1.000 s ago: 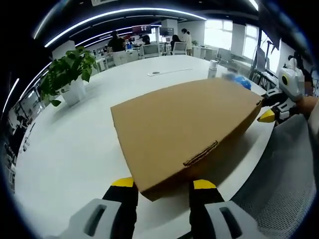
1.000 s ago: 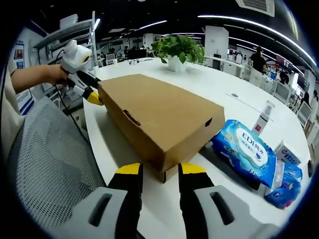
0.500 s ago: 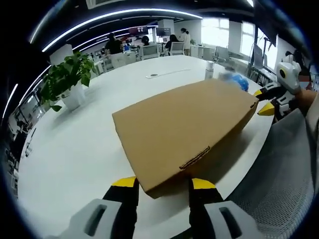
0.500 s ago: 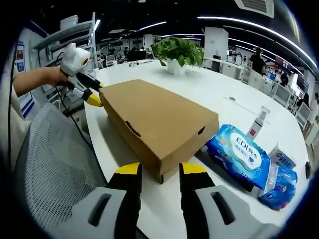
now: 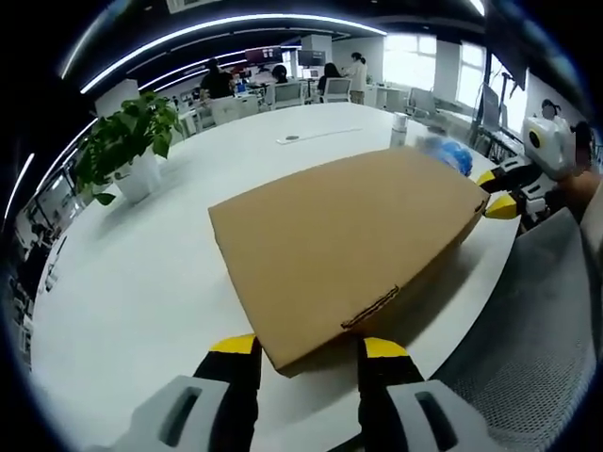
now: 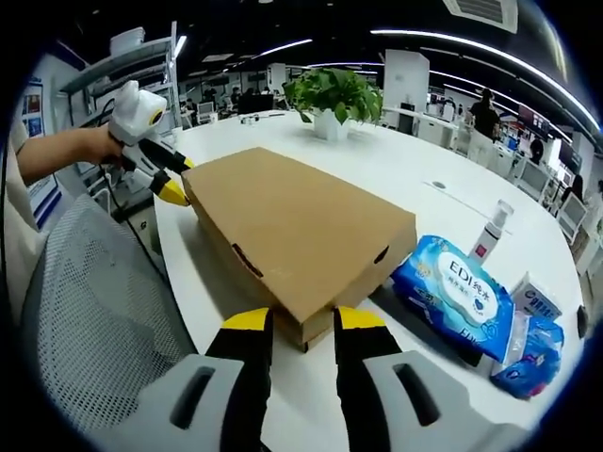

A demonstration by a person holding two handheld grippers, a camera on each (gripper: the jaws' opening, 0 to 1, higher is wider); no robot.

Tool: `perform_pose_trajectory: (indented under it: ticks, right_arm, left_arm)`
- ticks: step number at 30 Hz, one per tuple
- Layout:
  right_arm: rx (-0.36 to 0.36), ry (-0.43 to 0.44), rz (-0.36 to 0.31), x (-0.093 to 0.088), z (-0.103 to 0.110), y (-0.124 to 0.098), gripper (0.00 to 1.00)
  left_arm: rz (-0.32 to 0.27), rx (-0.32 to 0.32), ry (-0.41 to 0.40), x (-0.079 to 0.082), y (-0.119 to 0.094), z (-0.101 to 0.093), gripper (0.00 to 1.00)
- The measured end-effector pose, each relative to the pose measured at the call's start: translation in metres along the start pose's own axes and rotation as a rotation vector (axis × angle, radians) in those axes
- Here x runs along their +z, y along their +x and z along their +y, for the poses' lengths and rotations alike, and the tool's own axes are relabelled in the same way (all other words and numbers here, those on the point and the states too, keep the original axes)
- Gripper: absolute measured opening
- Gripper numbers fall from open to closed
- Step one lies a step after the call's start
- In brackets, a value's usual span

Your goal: Operate the shoe box by opening the lid, removing the specified soft item, and placing it in the target area until the item is outside and the box remains undamaged.

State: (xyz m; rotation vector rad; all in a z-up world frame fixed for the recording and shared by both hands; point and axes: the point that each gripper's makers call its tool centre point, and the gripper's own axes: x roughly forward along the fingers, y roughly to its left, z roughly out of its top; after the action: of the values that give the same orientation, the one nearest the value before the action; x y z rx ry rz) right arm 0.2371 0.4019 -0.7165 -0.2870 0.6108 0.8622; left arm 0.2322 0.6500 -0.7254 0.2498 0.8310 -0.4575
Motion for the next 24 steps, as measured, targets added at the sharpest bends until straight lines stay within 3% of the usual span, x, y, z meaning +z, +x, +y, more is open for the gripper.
perform_pose_trajectory:
  ticks: [8,24]
  right_arm:
    - [0.008,-0.003,0.000,0.002,-0.003,0.004,0.23]
    - [0.016,-0.007,-0.003,0.016,-0.015,0.021,0.23]
  left_arm:
    - [0.008,-0.001,-0.008,-0.001,0.003,0.002,0.41]
    - [0.008,0.001,-0.010,0.008,0.016,0.028,0.41]
